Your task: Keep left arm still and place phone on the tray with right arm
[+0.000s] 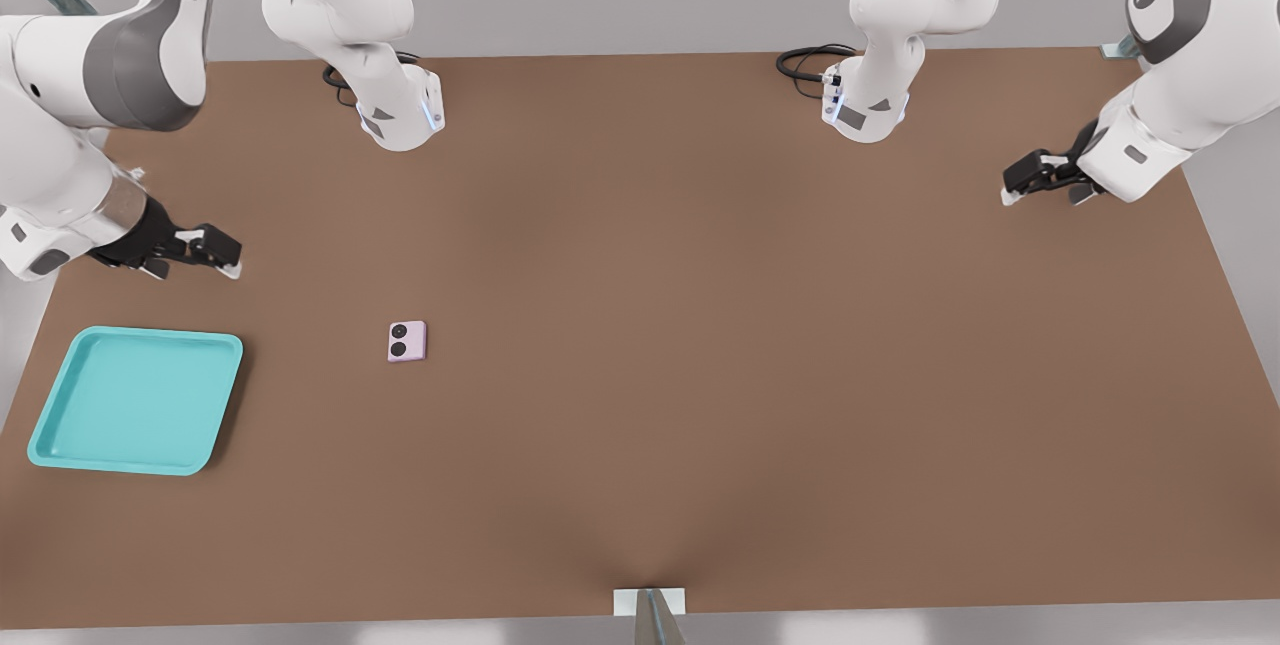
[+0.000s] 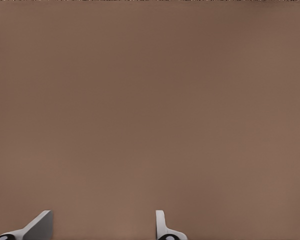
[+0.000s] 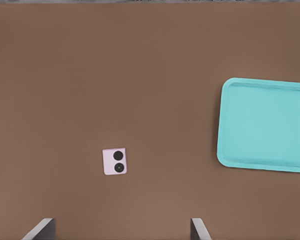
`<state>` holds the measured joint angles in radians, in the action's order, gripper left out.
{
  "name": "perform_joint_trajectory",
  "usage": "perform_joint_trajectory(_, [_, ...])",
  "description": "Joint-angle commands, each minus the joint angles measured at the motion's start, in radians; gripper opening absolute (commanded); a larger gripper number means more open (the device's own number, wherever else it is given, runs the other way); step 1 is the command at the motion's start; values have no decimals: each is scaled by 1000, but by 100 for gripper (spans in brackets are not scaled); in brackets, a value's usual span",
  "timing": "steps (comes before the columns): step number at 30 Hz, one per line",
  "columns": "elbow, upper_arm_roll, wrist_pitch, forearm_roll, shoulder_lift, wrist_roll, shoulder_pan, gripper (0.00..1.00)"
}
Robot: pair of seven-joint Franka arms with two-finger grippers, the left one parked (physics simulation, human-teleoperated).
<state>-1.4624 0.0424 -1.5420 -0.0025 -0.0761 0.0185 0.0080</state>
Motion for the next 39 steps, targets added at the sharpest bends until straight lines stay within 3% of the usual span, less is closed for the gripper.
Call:
perform_joint_trajectory(1, [-1, -1, -30, 2, 2, 26, 13, 100])
perform_joint_trajectory(4, [-16, -55, -111, 1, -62, 11, 27, 100])
perform_joint_trajectory(7, [-62, -174, -265, -62, -174, -124, 56, 100])
perform_joint_trajectory(10, [-211, -176, -458, -85, -246, -284, 116, 100])
perform_joint_trajectory(15, [-512, -180, -747, -77, -240, -347, 101, 100])
perform_joint_trajectory(18, [-584, -180, -825, -76, -251, -407, 86, 100])
perform_joint_trajectory(26, [-585, -184, -865, -77, -341, -390, 33, 100])
perform_joint_trajectory(39, [-713, -184, -1009, -86, -352, -140, -17, 100])
